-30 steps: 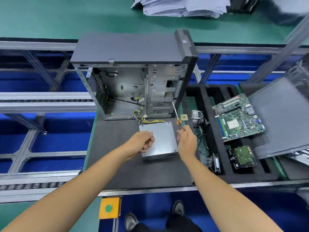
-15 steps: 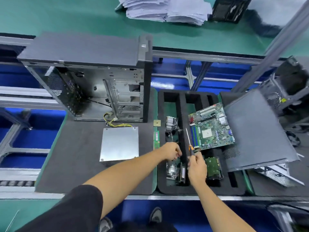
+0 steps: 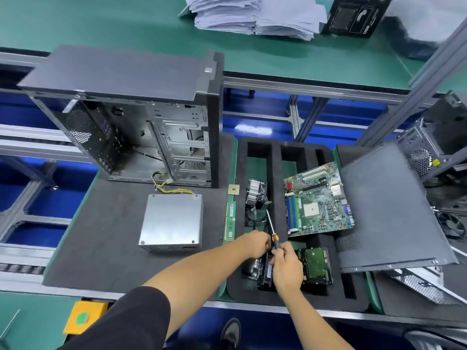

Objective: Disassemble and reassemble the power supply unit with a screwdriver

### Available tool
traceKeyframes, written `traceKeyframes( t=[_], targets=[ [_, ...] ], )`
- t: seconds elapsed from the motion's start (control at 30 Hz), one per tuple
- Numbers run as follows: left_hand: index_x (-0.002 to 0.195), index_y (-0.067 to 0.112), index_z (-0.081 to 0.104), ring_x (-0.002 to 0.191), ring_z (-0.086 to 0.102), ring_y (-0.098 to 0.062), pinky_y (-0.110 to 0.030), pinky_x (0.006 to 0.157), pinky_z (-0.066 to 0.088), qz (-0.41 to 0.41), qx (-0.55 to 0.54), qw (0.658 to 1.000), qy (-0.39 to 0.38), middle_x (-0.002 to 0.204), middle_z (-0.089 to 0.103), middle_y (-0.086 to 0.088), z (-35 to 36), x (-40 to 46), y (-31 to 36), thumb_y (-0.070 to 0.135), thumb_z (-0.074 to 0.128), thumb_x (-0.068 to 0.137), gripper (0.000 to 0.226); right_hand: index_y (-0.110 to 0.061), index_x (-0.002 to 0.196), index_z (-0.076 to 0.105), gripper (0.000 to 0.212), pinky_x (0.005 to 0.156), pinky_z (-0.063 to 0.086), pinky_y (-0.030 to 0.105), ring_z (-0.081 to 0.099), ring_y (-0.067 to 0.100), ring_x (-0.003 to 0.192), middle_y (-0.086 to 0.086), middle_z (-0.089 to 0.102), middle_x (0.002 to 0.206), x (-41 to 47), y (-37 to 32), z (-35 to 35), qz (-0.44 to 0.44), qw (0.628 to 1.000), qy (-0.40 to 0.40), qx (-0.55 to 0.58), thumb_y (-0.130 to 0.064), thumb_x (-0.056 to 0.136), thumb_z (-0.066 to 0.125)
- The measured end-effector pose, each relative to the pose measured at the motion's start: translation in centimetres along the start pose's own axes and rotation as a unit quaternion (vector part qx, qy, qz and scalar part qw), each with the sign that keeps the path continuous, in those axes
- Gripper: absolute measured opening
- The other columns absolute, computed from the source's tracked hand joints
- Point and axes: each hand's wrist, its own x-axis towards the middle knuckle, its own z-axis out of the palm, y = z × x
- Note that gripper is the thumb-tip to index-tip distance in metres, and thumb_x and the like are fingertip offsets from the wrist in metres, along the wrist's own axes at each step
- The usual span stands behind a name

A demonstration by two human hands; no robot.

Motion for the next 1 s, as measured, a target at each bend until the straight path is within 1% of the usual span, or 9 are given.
traceKeyframes(
  t=[0.13,0.23,0.33,0.43,0.53,0.6,0.77,0.9,1.0],
  targets=[
    [0.106,0.007,0.06,0.09,0.061,-0.027,-0.038,0.081,0.049,0.028,-0.109,0.991,0.068,0.104,0.067,-0.014,-0.5,-2.9,-1.7,0.013,0.046,0.103,0.015,-0.031,0.08,0.051,0.021,0.055,0.045,0.035,0.06,0.014,0.055,-0.006,0.065,0.059,-0.6,-1.6,0.6,-0.036,0.999,-0.009,-0.008,-0.016,0.095,0.048],
    [0.088,0.016,0.056,0.083,0.054,-0.019,-0.034,0.079,0.045,0.016,-0.258,0.961,0.094,0.091,0.061,-0.005,-1.7,-6.1,-3.5,0.023,0.037,0.108,0.028,-0.032,0.082,0.046,0.02,0.051,0.04,0.036,0.057,0.018,0.053,-0.003,0.06,0.057,-1.6,-4.2,1.6,-0.081,0.997,-0.017,0.011,-0.016,0.093,0.051],
    [0.099,0.013,0.063,0.084,0.056,-0.01,-0.026,0.08,0.045,0.036,-0.342,0.932,0.117,0.096,0.066,-0.002,-2.3,-9.8,-5.7,0.036,0.038,0.11,0.036,-0.032,0.086,0.04,0.022,0.053,0.039,0.04,0.055,0.022,0.057,-0.003,0.058,0.06,-3.1,-7.1,3.1,-0.141,0.989,-0.039,0.014,-0.016,0.092,0.055],
    [0.094,0.026,0.06,0.074,0.055,0.006,-0.014,0.072,0.042,0.049,-0.38,0.904,0.192,0.083,0.063,0.011,-2.0,-13.0,-8.3,0.029,0.049,0.107,0.018,-0.034,0.089,0.036,0.025,0.053,0.04,0.041,0.054,0.022,0.062,-0.002,0.056,0.066,-5.5,-9.7,5.2,-0.21,0.975,-0.077,-0.005,-0.019,0.092,0.056],
    [0.092,0.021,0.064,0.071,0.058,-0.004,-0.025,0.073,0.044,0.009,-0.432,0.864,0.258,0.076,0.066,0.01,-2.2,-15.6,-11.0,0.025,0.054,0.105,0.016,-0.041,0.1,0.039,0.019,0.073,0.036,0.028,0.05,0.02,0.081,-0.009,0.054,0.078,-8.0,-12.1,7.0,-0.267,0.955,-0.122,-0.028,-0.032,0.087,0.048],
    [0.093,0.021,0.065,0.069,0.06,-0.007,-0.027,0.071,0.047,-0.007,-0.452,0.84,0.3,0.071,0.068,0.011,-2.4,-17.0,-12.7,0.024,0.054,0.104,0.015,-0.043,0.118,0.043,0.037,0.088,0.028,0.017,0.048,0.018,0.094,-0.015,0.055,0.092,-9.6,-13.4,8.2,-0.296,0.945,-0.133,-0.049,-0.04,0.081,0.042],
    [0.097,0.008,0.06,0.076,0.075,-0.015,-0.025,0.064,0.055,-0.017,-0.523,0.759,0.388,0.076,0.076,-0.002,-4.5,-21.0,-17.7,0.015,0.057,0.103,0.009,-0.046,0.14,0.04,0.06,0.097,0.025,0.03,0.035,0.007,0.109,-0.016,0.036,0.116,-12.8,-16.0,11.3,-0.349,0.921,-0.104,-0.135,-0.05,0.081,0.049],
    [0.086,0.008,0.054,0.071,0.063,-0.022,-0.037,0.069,0.049,-0.149,-0.416,0.775,0.452,0.075,0.067,-0.004,-4.8,-24.5,-24.6,0.032,0.066,0.097,0.028,-0.034,0.144,0.043,0.06,0.104,0.031,0.031,0.037,0.015,0.121,-0.008,0.036,0.128,-14.3,-15.8,13.3,-0.334,0.913,-0.124,-0.2,-0.039,0.086,0.059],
    [0.08,0.012,0.046,0.07,0.055,-0.025,-0.039,0.07,0.046,-0.23,-0.382,0.789,0.422,0.073,0.058,-0.006,-4.3,-25.7,-28.2,0.037,0.067,0.095,0.036,-0.032,0.145,0.045,0.062,0.109,0.029,0.033,0.034,0.017,0.124,-0.004,0.036,0.137,-15.1,-15.5,14.4,-0.316,0.913,-0.095,-0.24,-0.033,0.087,0.066]
  ],
)
